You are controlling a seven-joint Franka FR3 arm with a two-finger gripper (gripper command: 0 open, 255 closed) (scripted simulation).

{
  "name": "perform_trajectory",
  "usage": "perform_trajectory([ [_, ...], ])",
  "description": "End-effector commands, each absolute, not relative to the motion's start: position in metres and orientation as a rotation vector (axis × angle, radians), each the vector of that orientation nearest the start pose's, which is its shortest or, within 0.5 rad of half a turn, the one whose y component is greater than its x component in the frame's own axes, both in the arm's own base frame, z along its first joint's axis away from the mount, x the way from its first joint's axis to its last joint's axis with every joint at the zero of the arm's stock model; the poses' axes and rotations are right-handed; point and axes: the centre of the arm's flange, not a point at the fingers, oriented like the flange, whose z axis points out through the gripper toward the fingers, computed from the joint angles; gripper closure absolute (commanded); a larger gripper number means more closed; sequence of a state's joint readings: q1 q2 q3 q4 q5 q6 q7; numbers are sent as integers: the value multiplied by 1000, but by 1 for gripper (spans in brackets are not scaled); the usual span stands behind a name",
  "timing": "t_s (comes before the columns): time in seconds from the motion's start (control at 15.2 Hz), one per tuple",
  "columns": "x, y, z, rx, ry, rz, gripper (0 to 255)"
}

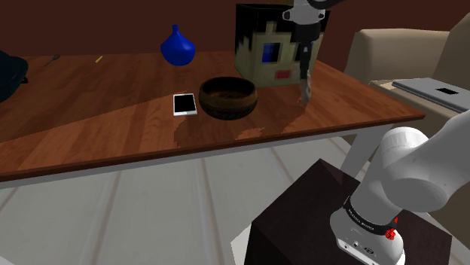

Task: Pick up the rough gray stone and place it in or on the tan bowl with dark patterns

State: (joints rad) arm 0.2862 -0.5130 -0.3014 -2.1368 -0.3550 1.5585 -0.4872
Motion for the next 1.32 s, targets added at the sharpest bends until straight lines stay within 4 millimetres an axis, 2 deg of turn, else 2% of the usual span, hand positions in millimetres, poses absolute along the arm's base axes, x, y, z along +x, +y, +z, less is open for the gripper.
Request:
perform_trajectory([
  [0.0, 393, -67, 600, -3205, -862, 214, 255],
  [0.86, 393, -67, 667, -3205, -862, 214, 255],
  [1.25, 428, 4, 671, -3205, -862, 214, 255],
])
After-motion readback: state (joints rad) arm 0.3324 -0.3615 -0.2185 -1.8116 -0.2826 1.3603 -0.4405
